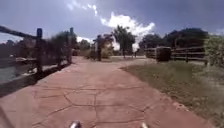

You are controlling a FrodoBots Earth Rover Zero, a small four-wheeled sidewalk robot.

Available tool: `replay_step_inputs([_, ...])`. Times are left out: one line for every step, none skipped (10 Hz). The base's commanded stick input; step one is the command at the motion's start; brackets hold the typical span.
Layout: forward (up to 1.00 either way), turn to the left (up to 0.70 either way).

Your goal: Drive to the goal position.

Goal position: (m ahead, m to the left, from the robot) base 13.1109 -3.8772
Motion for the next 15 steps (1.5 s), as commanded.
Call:
replay_step_inputs([0.85,0.0])
replay_step_inputs([0.85,0.0])
replay_step_inputs([0.85,0.0])
replay_step_inputs([0.85,0.0])
replay_step_inputs([0.85,0.05])
replay_step_inputs([0.85,0.24])
replay_step_inputs([0.85,0.34])
replay_step_inputs([0.85,0.19])
replay_step_inputs([0.85,0.0])
replay_step_inputs([0.85,0.0])
replay_step_inputs([0.85,0.0])
replay_step_inputs([0.85,0.0])
replay_step_inputs([0.85,0.0])
replay_step_inputs([0.85,0.0])
replay_step_inputs([0.85,0.0])
